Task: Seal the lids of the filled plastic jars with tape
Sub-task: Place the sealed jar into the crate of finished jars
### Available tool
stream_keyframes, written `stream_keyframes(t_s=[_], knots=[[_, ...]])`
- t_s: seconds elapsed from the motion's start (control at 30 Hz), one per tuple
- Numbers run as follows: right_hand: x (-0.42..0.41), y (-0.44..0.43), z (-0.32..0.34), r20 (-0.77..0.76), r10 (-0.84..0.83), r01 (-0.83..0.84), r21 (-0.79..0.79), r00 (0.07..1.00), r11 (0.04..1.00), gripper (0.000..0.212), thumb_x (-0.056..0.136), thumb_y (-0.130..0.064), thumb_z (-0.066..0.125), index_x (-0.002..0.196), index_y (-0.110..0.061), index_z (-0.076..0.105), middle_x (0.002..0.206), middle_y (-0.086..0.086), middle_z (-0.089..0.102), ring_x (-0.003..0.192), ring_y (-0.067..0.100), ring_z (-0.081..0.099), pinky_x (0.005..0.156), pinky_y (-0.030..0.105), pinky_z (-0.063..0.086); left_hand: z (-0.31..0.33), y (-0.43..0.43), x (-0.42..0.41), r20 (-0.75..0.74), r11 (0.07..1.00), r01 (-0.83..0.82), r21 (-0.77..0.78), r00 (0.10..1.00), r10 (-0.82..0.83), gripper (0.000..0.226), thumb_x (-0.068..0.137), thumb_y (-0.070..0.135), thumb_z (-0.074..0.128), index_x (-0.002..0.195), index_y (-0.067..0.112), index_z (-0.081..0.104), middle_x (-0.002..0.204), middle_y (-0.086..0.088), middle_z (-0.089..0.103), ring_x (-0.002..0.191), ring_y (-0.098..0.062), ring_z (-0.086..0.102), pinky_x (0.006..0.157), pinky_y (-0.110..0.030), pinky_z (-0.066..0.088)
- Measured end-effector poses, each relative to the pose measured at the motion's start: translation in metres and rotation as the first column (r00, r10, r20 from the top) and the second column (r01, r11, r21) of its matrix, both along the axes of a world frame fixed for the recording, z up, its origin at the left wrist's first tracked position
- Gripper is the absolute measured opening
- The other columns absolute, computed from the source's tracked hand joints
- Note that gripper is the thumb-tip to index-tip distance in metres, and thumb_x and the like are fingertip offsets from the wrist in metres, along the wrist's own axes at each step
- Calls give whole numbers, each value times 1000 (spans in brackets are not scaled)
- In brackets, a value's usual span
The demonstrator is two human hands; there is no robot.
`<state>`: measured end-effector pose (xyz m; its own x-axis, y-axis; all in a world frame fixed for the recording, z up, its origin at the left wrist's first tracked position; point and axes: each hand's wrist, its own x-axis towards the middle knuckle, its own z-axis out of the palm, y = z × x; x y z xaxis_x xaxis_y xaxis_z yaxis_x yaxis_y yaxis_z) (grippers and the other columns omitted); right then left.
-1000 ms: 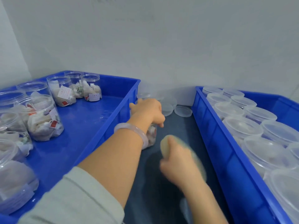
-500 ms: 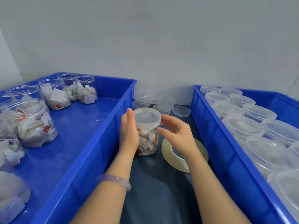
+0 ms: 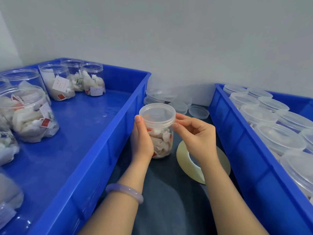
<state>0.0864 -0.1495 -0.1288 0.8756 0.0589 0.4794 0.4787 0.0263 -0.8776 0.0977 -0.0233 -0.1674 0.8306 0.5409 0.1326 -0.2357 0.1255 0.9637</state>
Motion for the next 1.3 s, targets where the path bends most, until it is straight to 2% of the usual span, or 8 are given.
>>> stream_keyframes(t_s=[0.2,0.43,0.57,0.63,0.8,1.1,1.2,1.3], knots=[[1,-2,8,-22,94,-96,-109,995,989,21,81,10,64,73,-8,71,102,-5,72,92,10,69,78,23,55,4,7,-1,-29,996,-46,-77,999,43,78,74,75,13,96,25,69,96,5,72,93,-9,66,81,-26,49],[0,1,13,-19,72,-74,-216,997,974,22,87,8,54,78,-3,70,108,2,69,97,13,66,81,33,57,5,14,-1,-54,986,8,-165,998,-17,77,68,82,17,90,30,70,99,3,73,98,-12,67,92,-35,51],[-3,6,16,31,1,8,-309,1000,951,12,78,-16,75,69,-13,68,102,-8,68,91,2,65,68,13,51,6,13,-3,-47,988,11,-154,999,-18,76,70,80,17,85,29,71,92,2,75,95,-15,69,88,-36,52],[-1,5,16,39,-10,22,-314,999,949,11,77,-15,76,69,-16,70,100,-9,69,91,2,65,72,15,52,6,14,-4,-31,989,33,-144,999,-38,78,71,79,17,88,27,71,94,1,74,96,-15,68,91,-38,52],[1,-4,17,-39,56,-64,-254,998,965,17,83,-6,70,74,-20,74,100,-2,71,95,15,67,85,45,55,7,14,-5,-37,990,35,-136,999,-40,77,72,78,18,94,26,70,102,0,73,102,-16,65,98,-43,48],[5,-1,13,-145,97,-103,-35,985,994,11,70,0,77,67,-6,68,79,-1,73,69,10,68,59,21,55,8,16,-5,27,973,162,-165,987,-160,84,72,79,22,103,18,70,107,-8,72,107,-23,64,102,-48,44],[10,-3,4,-208,155,-146,56,966,988,23,62,-8,78,78,-11,62,78,-1,70,73,15,64,63,23,53,8,15,-5,76,932,283,-225,959,-272,94,72,79,25,119,7,63,118,-17,66,115,-31,60,106,-52,39],[11,-3,-5,-246,298,-260,175,922,950,41,64,-15,72,103,-12,63,102,0,71,96,21,64,79,29,53,8,12,-5,87,925,310,-218,951,-298,97,70,81,28,122,6,62,120,-18,64,117,-32,58,107,-53,37]])
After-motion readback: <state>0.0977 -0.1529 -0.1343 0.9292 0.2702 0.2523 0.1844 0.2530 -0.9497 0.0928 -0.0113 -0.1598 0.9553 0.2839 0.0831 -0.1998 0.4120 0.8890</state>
